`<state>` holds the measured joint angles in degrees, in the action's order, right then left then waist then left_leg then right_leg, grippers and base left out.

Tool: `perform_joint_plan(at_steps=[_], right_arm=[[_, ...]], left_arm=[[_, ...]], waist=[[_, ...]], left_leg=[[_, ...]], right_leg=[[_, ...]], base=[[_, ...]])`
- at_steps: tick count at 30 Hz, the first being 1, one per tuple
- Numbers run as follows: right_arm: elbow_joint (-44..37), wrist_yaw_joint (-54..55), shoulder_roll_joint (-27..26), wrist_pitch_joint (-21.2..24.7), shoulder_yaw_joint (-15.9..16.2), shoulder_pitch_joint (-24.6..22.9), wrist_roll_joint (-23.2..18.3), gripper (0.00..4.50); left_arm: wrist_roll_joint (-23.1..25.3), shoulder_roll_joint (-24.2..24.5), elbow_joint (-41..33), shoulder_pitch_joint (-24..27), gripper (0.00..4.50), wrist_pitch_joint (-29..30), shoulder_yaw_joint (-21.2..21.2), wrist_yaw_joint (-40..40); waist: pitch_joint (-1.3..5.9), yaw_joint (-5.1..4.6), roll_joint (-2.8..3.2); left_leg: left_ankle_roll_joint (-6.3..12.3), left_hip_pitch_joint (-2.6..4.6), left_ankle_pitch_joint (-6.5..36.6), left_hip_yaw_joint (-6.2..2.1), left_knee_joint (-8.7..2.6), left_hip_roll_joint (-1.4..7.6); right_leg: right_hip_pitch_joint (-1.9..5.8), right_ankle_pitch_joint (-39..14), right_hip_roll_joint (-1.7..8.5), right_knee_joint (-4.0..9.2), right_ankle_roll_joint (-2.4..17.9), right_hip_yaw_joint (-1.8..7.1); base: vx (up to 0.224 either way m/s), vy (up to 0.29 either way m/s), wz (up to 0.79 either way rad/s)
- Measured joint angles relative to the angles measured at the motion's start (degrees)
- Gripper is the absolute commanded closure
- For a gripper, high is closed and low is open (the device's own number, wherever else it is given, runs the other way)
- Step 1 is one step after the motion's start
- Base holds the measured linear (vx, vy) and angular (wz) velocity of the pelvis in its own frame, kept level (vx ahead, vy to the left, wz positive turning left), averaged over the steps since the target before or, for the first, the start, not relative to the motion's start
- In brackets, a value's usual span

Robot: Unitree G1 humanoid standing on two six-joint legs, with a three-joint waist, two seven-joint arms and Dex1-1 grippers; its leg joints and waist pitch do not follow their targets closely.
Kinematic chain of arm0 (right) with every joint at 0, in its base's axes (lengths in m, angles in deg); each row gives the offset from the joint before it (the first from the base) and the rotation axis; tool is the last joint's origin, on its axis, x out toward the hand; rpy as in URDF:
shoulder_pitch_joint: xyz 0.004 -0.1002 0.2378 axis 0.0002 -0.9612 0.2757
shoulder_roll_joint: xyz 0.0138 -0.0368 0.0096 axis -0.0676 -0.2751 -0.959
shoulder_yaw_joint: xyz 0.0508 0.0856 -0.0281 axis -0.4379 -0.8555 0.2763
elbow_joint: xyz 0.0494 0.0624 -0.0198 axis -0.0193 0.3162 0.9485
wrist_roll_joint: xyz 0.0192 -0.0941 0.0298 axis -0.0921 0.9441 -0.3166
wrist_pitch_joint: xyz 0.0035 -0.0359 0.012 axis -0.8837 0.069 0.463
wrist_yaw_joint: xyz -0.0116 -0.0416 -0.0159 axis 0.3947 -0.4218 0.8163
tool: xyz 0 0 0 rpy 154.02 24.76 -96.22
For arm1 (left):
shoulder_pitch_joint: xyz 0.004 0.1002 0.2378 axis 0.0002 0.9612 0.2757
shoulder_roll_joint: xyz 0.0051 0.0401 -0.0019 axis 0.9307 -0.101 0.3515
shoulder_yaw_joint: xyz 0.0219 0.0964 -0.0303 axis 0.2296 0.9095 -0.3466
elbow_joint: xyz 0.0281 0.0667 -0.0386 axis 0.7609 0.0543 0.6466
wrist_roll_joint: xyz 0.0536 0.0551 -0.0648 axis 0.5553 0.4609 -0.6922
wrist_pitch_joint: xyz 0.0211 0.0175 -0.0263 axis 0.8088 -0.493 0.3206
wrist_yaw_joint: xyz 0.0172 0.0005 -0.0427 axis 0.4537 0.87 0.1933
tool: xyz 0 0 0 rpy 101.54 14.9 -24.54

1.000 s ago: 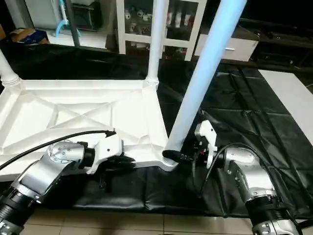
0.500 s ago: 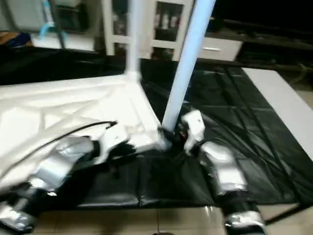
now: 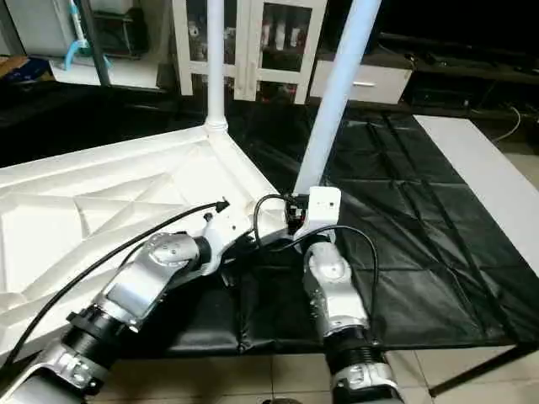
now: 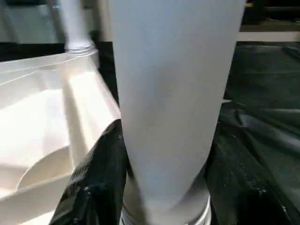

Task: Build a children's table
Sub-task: Rotate leg to tighten

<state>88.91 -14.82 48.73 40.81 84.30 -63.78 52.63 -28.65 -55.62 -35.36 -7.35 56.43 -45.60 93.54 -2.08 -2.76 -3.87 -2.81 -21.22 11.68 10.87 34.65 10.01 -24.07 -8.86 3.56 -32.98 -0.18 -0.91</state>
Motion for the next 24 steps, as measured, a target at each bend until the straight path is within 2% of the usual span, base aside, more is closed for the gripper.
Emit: perform_joint_plan(at_steps=[4, 8, 10, 12, 15, 24], right_arm=[[-8.1, -6.2, 3.7, 2.7, 2.2, -4.9, -1.0, 1.7], [-11.0, -13.2, 7.2, 5.3, 3.0, -6.1, -3.4, 1.45], [-11.0, -20.7, 12.1, 2.6, 5.6, -6.3, -3.3, 1.36], [-11.2, -28.7, 15.4, 2.5, 6.3, -6.3, -4.6, 1.36], [-12.2, -42.8, 22.1, 4.5, 7.3, -6.9, -7.7, 1.36], [-9.6, -55.2, 26.7, 4.4, 7.3, -6.9, -11.1, 1.36]], left_arm=[[-1.2, 4.4, -2.3, 1.6, 4.5, -4.1, 0.2, 5.3], [-3.0, 7.2, -4.2, 3.0, 4.5, -6.0, -0.1, 9.6], [-4.8, 9.7, -6.4, 4.3, 4.5, -6.9, -0.4, 13.7], [-6.1, 11.4, -7.3, 4.9, 4.5, -7.5, -0.3, 16.7], [-7.6, 12.9, -8.1, 5.5, 4.5, -8.1, -0.3, 20.8], [-8.9, 14.3, -7.6, 5.5, 4.5, -9.1, 0.0, 24.5]], waist=[[-0.09, 0.42, 0.14], [-0.07, 0.94, 0.26], [-0.07, 1.38, 0.37], [-0.07, 1.7, 0.37], [-0.09, 2.79, 0.5], [-0.1, 3.03, 0.51]], left_leg=[[-0.01, 0.03, 0.0, -0.06, -0.23, 0.04], [-0.01, 0.05, 0.0, -0.05, -0.27, 0.08], [0.01, 0.08, 0.0, 0.04, -0.34, 0.08], [0.06, 0.09, 0.1, 0.06, -0.43, 0.1], [0.19, 0.11, 0.1, 0.22, -0.45, 0.14], [0.19, 0.18, 0.1, 0.39, -0.3, 0.2]], right_leg=[[-0.01, 0.0, -0.11, -0.12, 0.0, 0.0], [0.04, 0.1, -0.14, -0.17, 0.1, 0.02], [0.06, 0.3, -0.12, -0.19, 0.4, 0.05], [0.06, 0.3, -0.13, -0.17, 0.4, 0.03], [0.15, 0.1, -0.08, -0.15, 0.4, 0.04], [0.31, 0.1, -0.03, -0.2, 0.4, 0.1]], base=[[0.0, 0.0, 0.0], [0.0, 0.0, 0.0], [0.0, 0.0, 0.0], [0.0, 0.0, 0.0], [0.0, 0.0, 0.0], [0.0, 0.0, 0.0]])
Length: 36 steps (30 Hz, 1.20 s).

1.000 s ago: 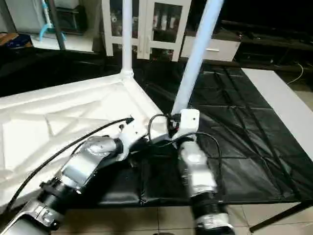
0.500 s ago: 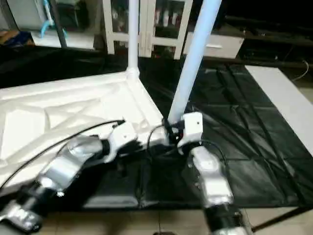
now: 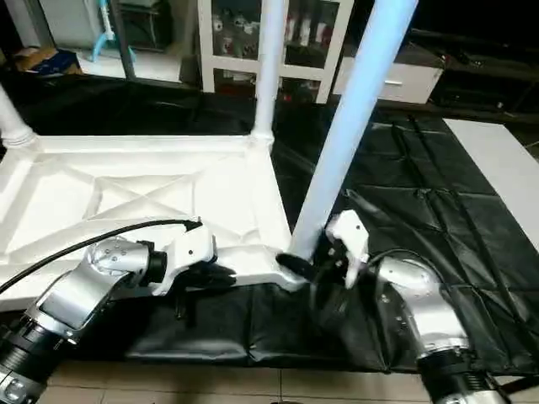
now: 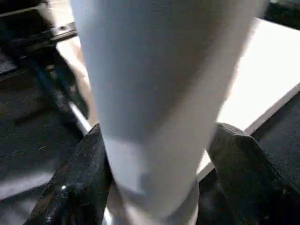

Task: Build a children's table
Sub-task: Rotate leg to tighten

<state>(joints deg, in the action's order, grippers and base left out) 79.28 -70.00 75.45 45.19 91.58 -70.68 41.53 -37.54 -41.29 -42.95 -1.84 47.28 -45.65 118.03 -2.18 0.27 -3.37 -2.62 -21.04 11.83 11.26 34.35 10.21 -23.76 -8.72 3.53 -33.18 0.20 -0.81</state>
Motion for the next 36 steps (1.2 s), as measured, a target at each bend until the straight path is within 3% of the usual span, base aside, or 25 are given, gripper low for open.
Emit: perform_joint_plan(at_steps=[6, 7, 16, 22, 24, 27, 32, 36], right_arm=[[2.9, -4.3, 0.7, 0.2, -0.4, 0.8, -0.6, 1.51], [3.2, -4.8, 0.7, 0.7, -0.5, 1.1, -0.7, 1.79], [4.3, -6.3, -0.5, 1.8, -1.2, 1.1, -2.5, 2.36], [4.6, -3.5, -3.0, 1.5, -2.3, 0.7, -2.2, 2.39], [5.4, 4.4, -6.3, 0.2, -2.8, 0.6, -0.6, 2.4], [5.5, 25.0, -14.5, 0.3, -5.8, 1.0, 1.9, 2.44], [4.3, 49.7, -24.5, -0.7, -7.2, 1.1, 8.1, 2.47], [8.6, 59.8, -27.7, -3.5, -7.9, 4.6, 11.1, 2.48]], left_arm=[[-0.2, 0.4, 0.1, 0.0, 4.5, 0.0, -0.1, 0.6], [-0.3, 0.4, 0.1, 0.0, 4.5, 0.0, -0.1, 0.7], [-0.5, 0.6, 0.0, 0.0, 4.5, 0.0, -0.2, 1.1], [-0.2, 0.6, 0.3, 0.0, 4.5, 0.4, -0.6, 0.6], [0.8, -1.0, 1.2, -0.4, 4.5, 1.5, -1.1, -2.9], [4.0, -6.5, 4.7, -3.4, 4.5, 5.4, -1.4, -11.7], [6.8, -12.7, 8.5, -5.9, 4.5, 8.1, -0.4, -20.9], [8.2, -17.0, 10.7, -7.1, 4.5, 9.7, -0.2, -25.4]], waist=[[0.0, -0.08, 0.0], [0.0, -0.07, -0.01], [0.0, -0.05, 0.0], [-0.02, -0.23, -0.05], [0.02, -0.75, -0.18], [0.05, -1.58, -0.29], [0.2, -1.6, -0.49], [0.16, -1.72, -0.32]], left_leg=[[0.0, -0.02, 0.0, 0.0, 0.07, 0.02], [0.0, -0.01, 0.0, 0.0, 0.07, 0.03], [0.01, -0.01, 0.0, 0.0, 0.12, 0.08], [-0.01, 0.02, 0.0, 0.0, 0.14, 0.1], [-0.02, 0.07, 0.0, 0.0, 0.14, 0.11], [-0.21, 0.04, -0.1, -0.03, 0.23, 0.06], [-0.21, 0.06, -0.1, -0.15, 0.23, 0.03], [-0.21, -0.02, -0.1, -0.15, 0.26, -0.16]], right_leg=[[0.0, 0.0, 0.0, -0.03, 0.0, -0.01], [0.0, 0.0, 0.0, -0.05, 0.0, -0.03], [0.0, 0.0, -0.02, -0.08, 0.0, -0.05], [-0.01, 0.1, -0.04, -0.11, 0.1, -0.05], [0.0, 0.1, -0.05, -0.1, 0.1, -0.06], [-0.05, 0.0, -0.01, 0.04, -0.1, -0.03], [-0.06, -0.1, -0.03, 0.08, -0.1, -0.06], [-0.1, -0.1, 0.08, 0.18, -0.2, 0.01]], base=[[0.0, 0.0, 0.0], [0.0, 0.0, 0.0], [0.0, 0.0, 0.0], [0.0, 0.0, 0.0], [0.0, 0.0, 0.0], [0.0, 0.0, 0.0], [0.0, 0.0, 0.0], [0.0, 0.0, 0.0]])
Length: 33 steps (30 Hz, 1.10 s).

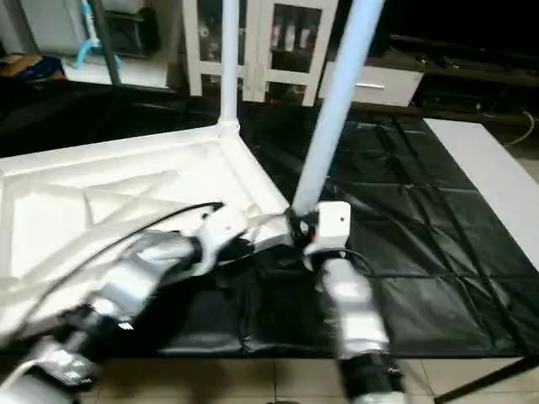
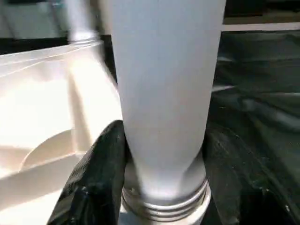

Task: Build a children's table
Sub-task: Rotate leg to tighten

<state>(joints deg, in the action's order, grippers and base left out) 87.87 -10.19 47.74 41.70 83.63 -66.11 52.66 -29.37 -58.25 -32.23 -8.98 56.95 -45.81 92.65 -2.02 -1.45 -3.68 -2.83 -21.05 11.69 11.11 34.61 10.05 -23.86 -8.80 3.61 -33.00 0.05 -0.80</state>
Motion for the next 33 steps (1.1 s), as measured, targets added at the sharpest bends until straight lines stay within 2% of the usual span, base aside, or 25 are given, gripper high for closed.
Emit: perform_joint_plan(at_steps=[4, 6, 9, 10, 11, 14, 15, 18, 22, 27, 32, 33], right_arm=[[2.3, -2.1, 0.5, -0.9, -0.7, 1.9, -1.0, 2.49], [2.2, -4.9, 1.3, -0.7, -0.9, 1.8, -1.9, 1.8], [-2.6, -12.1, 3.6, -0.5, -0.9, -2.0, -3.7, 1.8], [-4.4, -14.7, 4.2, 0.0, -0.8, -3.1, -4.8, 1.51], [-5.9, -17.0, 4.9, 1.1, -0.8, -3.7, -6.1, 1.42], [-10.8, -27.6, 9.2, 7.4, -0.3, -4.6, -13.1, 1.26], [-11.4, -30.3, 10.7, 8.5, 0.1, -4.7, -13.9, 1.26], [-12.4, -43.4, 19.3, 10.4, 4.3, -5.2, -13.8, 1.26], [-12.5, -51.6, 23.1, 12.0, 4.8, -5.2, -13.9, 1.26], [-12.0, -58.5, 26.3, 13.2, 4.3, -5.0, -15.5, 1.26], [-8.6, -62.2, 26.5, 12.0, 4.8, -2.6, -15.6, 1.83], [-8.2, -62.5, 26.4, 11.6, 5.0, -2.2, -15.4, 1.83]], left_arm=[[0.3, -0.3, 0.3, -0.4, 4.5, 0.0, 0.1, -0.9], [0.3, 0.0, 0.3, -0.4, 4.5, -0.4, 0.2, -0.5], [-0.4, 3.0, -1.3, 0.3, 4.5, -2.5, 0.9, 2.5], [-0.6, 4.3, -1.7, 0.6, 4.5, -3.8, 0.8, 4.0], [-0.7, 5.3, -2.0, 0.9, 4.5, -5.0, 0.8, 5.3], [-1.9, 9.9, -3.4, 3.0, 4.5, -11.1, 0.8, 11.3], [-2.7, 11.1, -3.9, 3.6, 4.5, -12.1, 0.8, 13.2], [-4.8, 15.1, -6.5, 5.8, 4.5, -15.1, 0.9, 19.4], [-5.8, 16.4, -7.2, 6.3, 4.5, -16.0, 0.9, 21.7], [-6.8, 17.5, -7.8, 7.0, 4.5, -16.0, 0.5, 22.8], [-7.0, 17.5, -8.0, 7.3, 4.5, -16.0, 0.0, 23.1], [-7.0, 17.5, -8.0, 7.3, 4.5, -16.0, 0.0, 23.2]], waist=[[-0.06, -0.03, 0.09], [-0.06, 0.09, 0.09], [-0.1, 0.3, 0.22], [-0.13, 0.31, 0.3], [-0.14, 0.32, 0.32], [-0.06, 0.37, 0.49], [-0.01, 0.43, 0.58], [0.03, 1.15, 0.67], [0.01, 1.61, 0.71], [0.01, 1.59, 0.68], [0.02, 1.51, 0.68], [0.02, 1.51, 0.68]], left_leg=[[0.0, -0.1, 0.0, -0.02, -0.02, 0.03], [0.0, -0.09, 0.0, -0.05, -0.03, 0.05], [0.0, -0.1, 0.0, -0.06, -0.15, 0.08], [0.0, -0.11, 0.0, -0.06, -0.17, 0.15], [0.0, -0.12, 0.0, -0.06, -0.21, 0.19], [0.0, -0.03, 0.0, -0.05, -0.31, 0.25], [0.0, -0.03, 0.0, -0.05, -0.32, 0.25], [0.07, -0.03, 0.1, 0.02, -0.34, 0.25], [0.07, 0.01, 0.1, 0.12, -0.3, 0.25], [0.07, 0.06, 0.1, 0.13, -0.29, 0.25], [0.07, 0.06, 0.1, 0.13, -0.28, 0.28], [0.07, 0.05, 0.1, 0.13, -0.27, 0.28]], right_leg=[[-0.09, 0.0, -0.02, 0.0, 0.0, -0.03], [-0.07, 0.0, -0.05, -0.05, 0.0, -0.04], [-0.08, 0.1, -0.09, -0.14, 0.0, -0.04], [-0.1, 0.2, -0.14, -0.17, 0.1, -0.05], [-0.11, 0.3, -0.17, -0.17, 0.2, -0.08], [-0.05, 0.3, -0.21, -0.15, 0.2, -0.1], [-0.02, 0.3, -0.21, -0.15, 0.2, -0.1], [0.03, 0.2, -0.18, -0.11, 0.2, -0.1], [0.05, 0.2, -0.13, -0.12, 0.2, -0.06], [0.09, 0.2, -0.14, -0.14, 0.2, -0.05], [0.04, 0.2, -0.14, -0.19, 0.2, -0.07], [0.04, 0.2, -0.14, -0.19, 0.2, -0.07]], base=[[0.0, 0.0, 0.0], [0.0, 0.0, 0.0], [0.0, 0.0, 0.0], [0.0, 0.0, 0.0], [0.0, 0.0, 0.0], [0.0, 0.0, 0.0], [0.0, 0.0, 0.0], [0.0, 0.0, 0.0], [0.0, 0.0, 0.0], [0.0, 0.0, 0.0], [0.0, 0.0, 0.0], [0.0, 0.0, 0.0]])
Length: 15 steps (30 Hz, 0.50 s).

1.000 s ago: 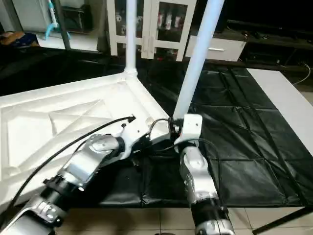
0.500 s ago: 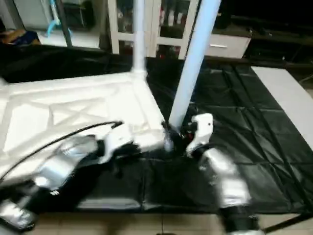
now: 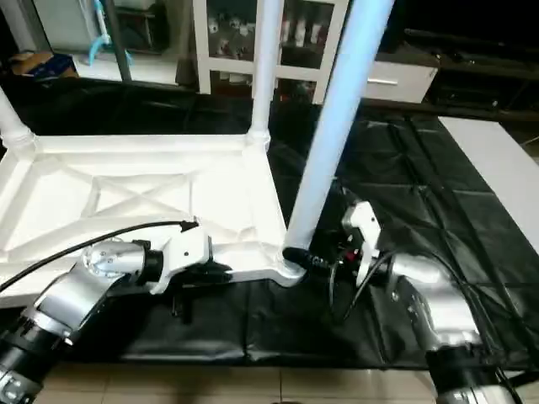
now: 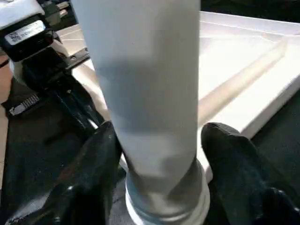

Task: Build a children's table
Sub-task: Rotate leg to tighten

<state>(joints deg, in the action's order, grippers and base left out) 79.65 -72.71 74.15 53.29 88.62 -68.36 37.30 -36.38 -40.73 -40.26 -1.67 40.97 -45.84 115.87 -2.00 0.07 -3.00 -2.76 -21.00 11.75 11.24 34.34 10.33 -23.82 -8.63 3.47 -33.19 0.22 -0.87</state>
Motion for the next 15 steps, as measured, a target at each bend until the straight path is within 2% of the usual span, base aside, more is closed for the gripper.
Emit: perform_joint_plan(at_steps=[7, 15], right_arm=[[0.8, -1.7, 0.0, -1.5, 0.7, 0.3, 0.8, 2.38], [3.3, 0.2, -0.9, -6.0, 1.0, 0.7, 3.2, 2.52]], left_arm=[[-0.2, 0.1, -0.2, 0.1, 4.5, 0.1, 0.0, 0.5], [0.2, -0.3, -0.5, 0.1, 4.5, 1.7, -0.1, -0.5]], waist=[[0.01, 0.06, -0.01], [0.17, -0.05, -0.26]], left_leg=[[0.0, 0.01, 0.0, 0.01, -0.01, 0.02], [0.0, 0.05, 0.0, 0.02, 0.04, 0.02]], right_leg=[[0.01, 0.0, -0.01, 0.0, 0.0, -0.01], [0.05, 0.0, -0.01, -0.01, 0.0, 0.0]], base=[[0.0, 0.0, 0.0], [0.0, 0.0, 0.0]])
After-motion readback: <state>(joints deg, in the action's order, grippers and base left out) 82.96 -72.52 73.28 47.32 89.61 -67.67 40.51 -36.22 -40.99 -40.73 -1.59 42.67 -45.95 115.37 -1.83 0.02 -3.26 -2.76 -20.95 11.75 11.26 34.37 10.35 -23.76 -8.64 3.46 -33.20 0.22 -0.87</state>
